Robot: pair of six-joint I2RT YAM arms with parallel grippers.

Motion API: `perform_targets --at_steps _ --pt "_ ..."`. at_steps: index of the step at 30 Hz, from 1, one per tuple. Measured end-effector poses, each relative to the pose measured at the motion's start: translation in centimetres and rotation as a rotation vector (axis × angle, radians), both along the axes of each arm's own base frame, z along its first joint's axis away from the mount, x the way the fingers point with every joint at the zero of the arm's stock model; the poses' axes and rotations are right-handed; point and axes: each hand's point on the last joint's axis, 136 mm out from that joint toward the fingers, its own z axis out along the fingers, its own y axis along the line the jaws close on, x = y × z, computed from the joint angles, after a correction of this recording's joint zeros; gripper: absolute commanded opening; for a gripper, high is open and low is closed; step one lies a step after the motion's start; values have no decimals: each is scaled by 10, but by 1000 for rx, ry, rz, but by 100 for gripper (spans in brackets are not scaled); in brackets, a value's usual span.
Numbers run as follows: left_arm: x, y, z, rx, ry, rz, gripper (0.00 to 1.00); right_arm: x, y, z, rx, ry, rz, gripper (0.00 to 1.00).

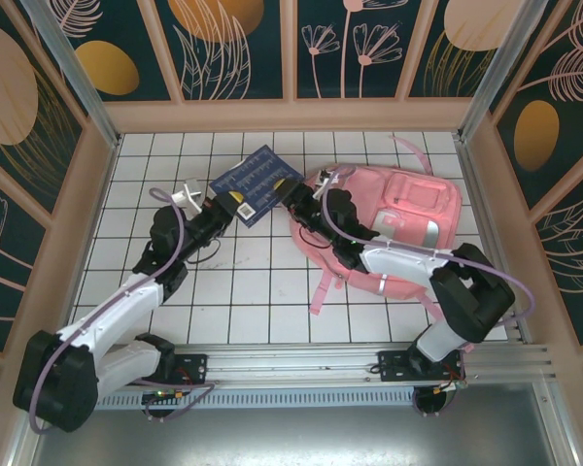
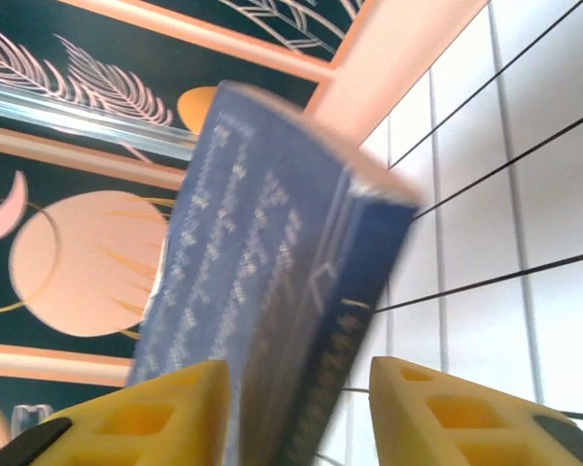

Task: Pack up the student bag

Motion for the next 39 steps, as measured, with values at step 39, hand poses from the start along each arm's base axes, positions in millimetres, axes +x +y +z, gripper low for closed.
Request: perform_targets --at_steps 39 --pt "15 17 -14 460 60 -13 0 69 -132 -109 -584 406 14 19"
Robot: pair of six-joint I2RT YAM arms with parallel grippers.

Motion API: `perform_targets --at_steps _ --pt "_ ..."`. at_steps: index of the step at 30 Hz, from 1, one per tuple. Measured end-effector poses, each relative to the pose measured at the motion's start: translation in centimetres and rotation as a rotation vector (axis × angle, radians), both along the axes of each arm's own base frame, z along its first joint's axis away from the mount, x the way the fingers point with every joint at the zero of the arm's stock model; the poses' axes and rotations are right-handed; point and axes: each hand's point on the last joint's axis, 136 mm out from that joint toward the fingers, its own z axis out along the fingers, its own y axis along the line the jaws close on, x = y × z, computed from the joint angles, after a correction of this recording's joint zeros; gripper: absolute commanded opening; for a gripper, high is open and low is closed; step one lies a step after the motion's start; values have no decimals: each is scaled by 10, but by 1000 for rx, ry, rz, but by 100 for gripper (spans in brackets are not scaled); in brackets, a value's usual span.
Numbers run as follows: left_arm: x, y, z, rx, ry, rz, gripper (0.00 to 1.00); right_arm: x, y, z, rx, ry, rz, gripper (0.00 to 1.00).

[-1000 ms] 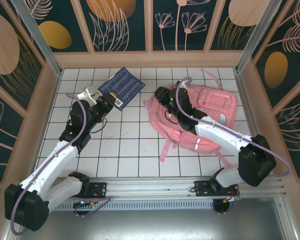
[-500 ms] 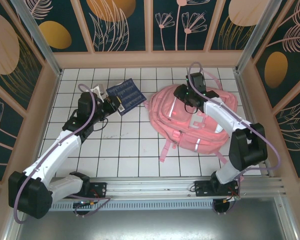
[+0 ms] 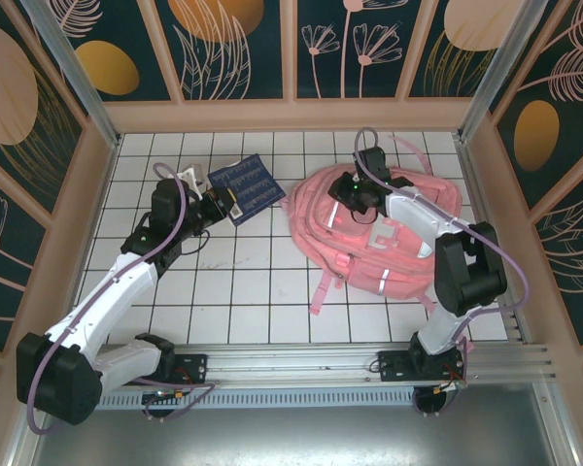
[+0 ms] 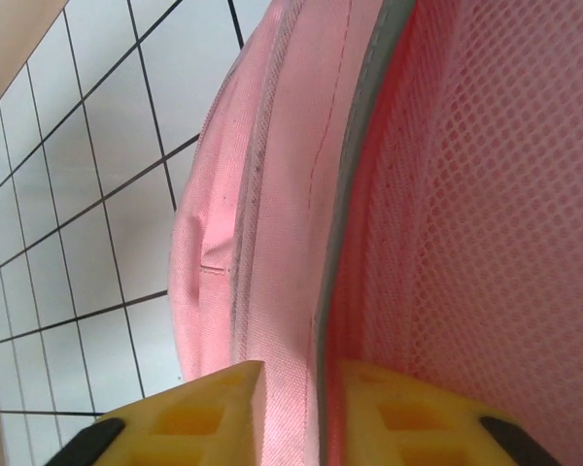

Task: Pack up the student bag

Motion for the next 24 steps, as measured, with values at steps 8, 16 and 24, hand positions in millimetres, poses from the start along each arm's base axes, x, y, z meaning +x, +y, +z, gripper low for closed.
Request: perform_targets --at_steps 8,16,24 --pt "-1 -2 -1 -2 4 -11 0 1 4 -6 1 -1 30 0" --pt "4 2 4 45 25 -15 0 -13 18 47 72 -96 228 0" --pt "15 16 38 91 -9 1 0 -58 -6 148 212 -251 386 0"
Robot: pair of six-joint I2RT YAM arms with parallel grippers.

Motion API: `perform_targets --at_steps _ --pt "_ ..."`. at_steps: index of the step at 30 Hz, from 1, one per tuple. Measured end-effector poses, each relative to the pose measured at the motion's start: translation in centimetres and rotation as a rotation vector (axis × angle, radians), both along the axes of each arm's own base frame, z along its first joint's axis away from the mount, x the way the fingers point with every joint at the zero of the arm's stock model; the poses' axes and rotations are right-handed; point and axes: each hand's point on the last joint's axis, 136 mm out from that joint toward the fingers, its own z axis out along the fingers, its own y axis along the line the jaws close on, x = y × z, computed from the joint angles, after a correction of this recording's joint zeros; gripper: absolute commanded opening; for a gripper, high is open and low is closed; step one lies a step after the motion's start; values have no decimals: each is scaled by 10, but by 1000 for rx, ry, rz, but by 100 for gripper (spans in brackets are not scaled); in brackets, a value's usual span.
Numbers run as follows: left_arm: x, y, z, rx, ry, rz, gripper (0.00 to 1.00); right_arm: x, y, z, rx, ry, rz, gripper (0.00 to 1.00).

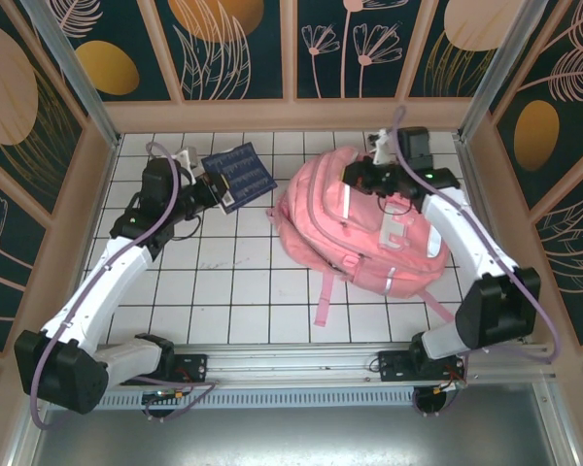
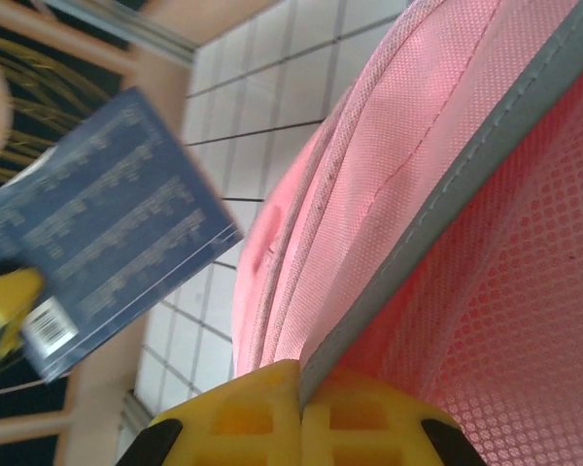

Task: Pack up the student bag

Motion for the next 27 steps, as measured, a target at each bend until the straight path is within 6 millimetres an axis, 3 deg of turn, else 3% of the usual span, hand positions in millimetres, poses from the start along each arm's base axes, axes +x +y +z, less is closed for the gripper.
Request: perform_targets --at_steps 4,11,18,27 --pt "-1 -3 17 -21 -21 -34 0 -25 -6 33 58 -72 45 0" --pt "-24 -35 6 -144 57 -225 0 -46 3 45 148 -65 132 0" --pt "-50 -51 -31 -262 172 -328 0 -45 7 54 206 -49 159 0" --pt "-69 -64 -49 -430 218 -409 0 -26 2 58 262 -14 130 0"
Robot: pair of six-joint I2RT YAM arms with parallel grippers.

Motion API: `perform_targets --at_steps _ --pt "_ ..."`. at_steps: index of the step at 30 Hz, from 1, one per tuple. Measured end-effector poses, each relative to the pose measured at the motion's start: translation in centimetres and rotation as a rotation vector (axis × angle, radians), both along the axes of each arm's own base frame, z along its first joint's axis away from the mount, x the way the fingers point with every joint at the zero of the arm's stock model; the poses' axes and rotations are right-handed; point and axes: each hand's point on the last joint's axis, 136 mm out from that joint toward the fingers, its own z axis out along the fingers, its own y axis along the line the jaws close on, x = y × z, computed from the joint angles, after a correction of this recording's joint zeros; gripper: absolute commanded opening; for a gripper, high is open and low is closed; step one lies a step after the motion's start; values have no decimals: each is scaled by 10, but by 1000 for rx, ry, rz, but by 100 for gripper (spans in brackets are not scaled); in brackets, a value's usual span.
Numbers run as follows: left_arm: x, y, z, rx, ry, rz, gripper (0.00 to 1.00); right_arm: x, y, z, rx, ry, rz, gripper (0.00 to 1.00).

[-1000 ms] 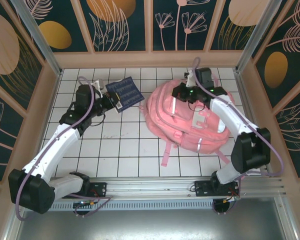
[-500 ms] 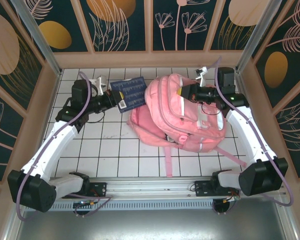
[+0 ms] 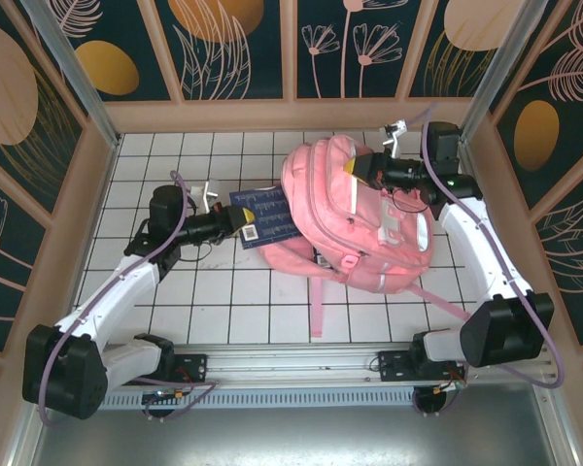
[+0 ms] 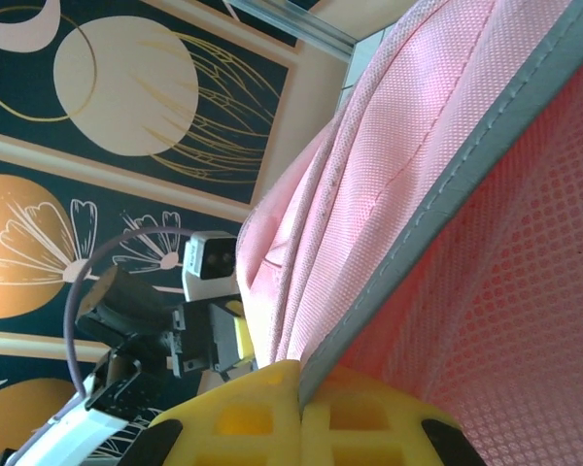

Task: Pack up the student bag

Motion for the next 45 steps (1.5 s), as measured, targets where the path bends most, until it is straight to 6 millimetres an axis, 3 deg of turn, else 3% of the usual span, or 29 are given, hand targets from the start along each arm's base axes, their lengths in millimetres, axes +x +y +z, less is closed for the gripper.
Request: perform_targets --at_steps 5,8,18,28,33,35,41,45 --pt "7 -8 12 -68 -32 -13 0 1 3 2 25 13 15 0" --pt "11 -23 11 -98 -37 -40 0 1 7 4 36 13 24 0" --pt "16 -82 -16 -178 21 -134 0 1 11 14 73 18 30 0" --pt "19 -155 -39 -196 42 -225 0 -3 24 14 81 14 52 0" --pt "23 -186 -61 -202 76 -240 0 -6 33 13 75 11 62 0" --pt "22 -200 -69 -206 87 -251 5 -6 36 12 71 10 63 0" --pt "20 -241 -82 -187 95 -312 42 -3 43 4 63 -2 56 0" --pt "19 -248 -81 -174 89 -329 60 -3 46 1 60 -7 56 0"
